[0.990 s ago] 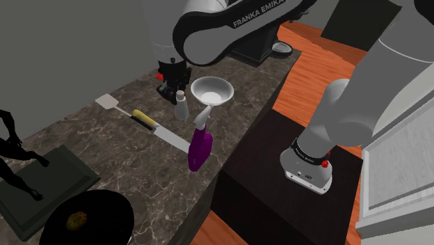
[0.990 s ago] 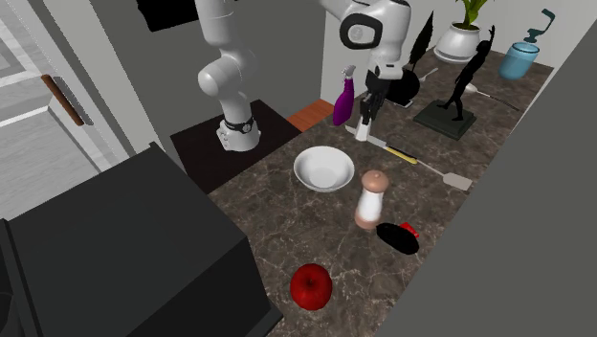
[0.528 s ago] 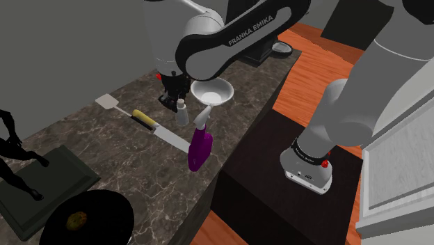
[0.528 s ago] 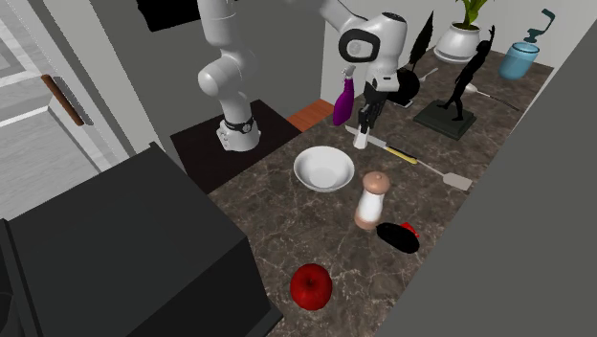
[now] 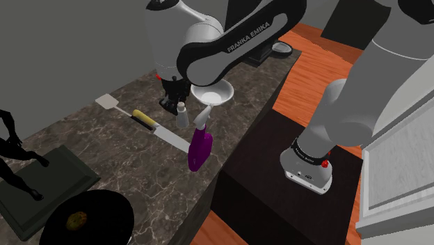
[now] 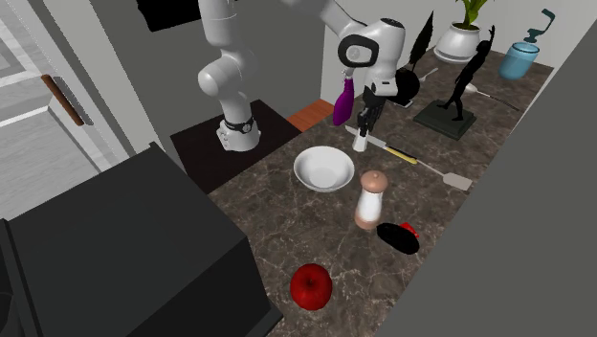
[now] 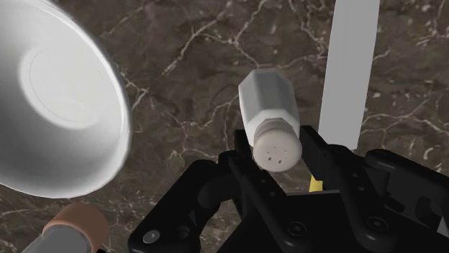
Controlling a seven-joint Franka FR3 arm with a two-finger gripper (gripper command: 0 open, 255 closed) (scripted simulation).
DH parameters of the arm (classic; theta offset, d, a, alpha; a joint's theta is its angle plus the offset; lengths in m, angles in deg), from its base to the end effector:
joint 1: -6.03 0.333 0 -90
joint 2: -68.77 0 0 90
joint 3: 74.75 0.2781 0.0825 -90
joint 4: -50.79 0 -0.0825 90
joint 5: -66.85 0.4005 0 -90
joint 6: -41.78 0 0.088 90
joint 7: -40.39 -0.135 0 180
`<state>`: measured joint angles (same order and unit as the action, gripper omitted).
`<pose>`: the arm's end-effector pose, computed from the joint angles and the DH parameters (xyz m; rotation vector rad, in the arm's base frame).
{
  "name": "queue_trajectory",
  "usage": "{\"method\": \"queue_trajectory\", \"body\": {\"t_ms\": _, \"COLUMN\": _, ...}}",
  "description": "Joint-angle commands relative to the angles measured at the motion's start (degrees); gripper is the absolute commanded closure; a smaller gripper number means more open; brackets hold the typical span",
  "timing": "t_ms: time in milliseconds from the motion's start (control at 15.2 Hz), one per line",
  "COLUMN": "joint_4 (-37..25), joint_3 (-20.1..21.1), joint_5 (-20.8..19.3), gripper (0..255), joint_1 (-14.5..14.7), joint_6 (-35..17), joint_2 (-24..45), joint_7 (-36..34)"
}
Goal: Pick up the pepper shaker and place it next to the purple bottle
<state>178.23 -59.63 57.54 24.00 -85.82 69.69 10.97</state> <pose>0.4561 0.2871 0.2905 3.0180 0.2482 0.0813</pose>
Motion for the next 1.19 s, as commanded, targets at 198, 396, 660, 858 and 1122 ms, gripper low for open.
{"method": "queue_trajectory", "body": {"t_ms": 198, "joint_4": 0.0, "joint_3": 0.0, "joint_5": 0.0, "gripper": 0, "joint_1": 0.0, "joint_6": -0.01, "joint_2": 0.0, "joint_7": 0.0}}
{"method": "queue_trajectory", "body": {"t_ms": 396, "joint_4": 0.0, "joint_3": 0.0, "joint_5": 0.0, "gripper": 0, "joint_1": 0.0, "joint_6": -0.01, "joint_2": 0.0, "joint_7": 0.0}}
{"method": "queue_trajectory", "body": {"t_ms": 660, "joint_4": -3.74, "joint_3": 0.34, "joint_5": 1.82, "gripper": 0, "joint_1": 0.35, "joint_6": 7.01, "joint_2": -3.47, "joint_7": 1.21}}
{"method": "queue_trajectory", "body": {"t_ms": 858, "joint_4": -3.74, "joint_3": 0.33, "joint_5": 1.82, "gripper": 0, "joint_1": 0.36, "joint_6": 7.01, "joint_2": -3.47, "joint_7": 1.21}}
{"method": "queue_trajectory", "body": {"t_ms": 1122, "joint_4": -3.74, "joint_3": 0.33, "joint_5": 1.82, "gripper": 0, "joint_1": 0.36, "joint_6": 7.01, "joint_2": -3.47, "joint_7": 1.21}}
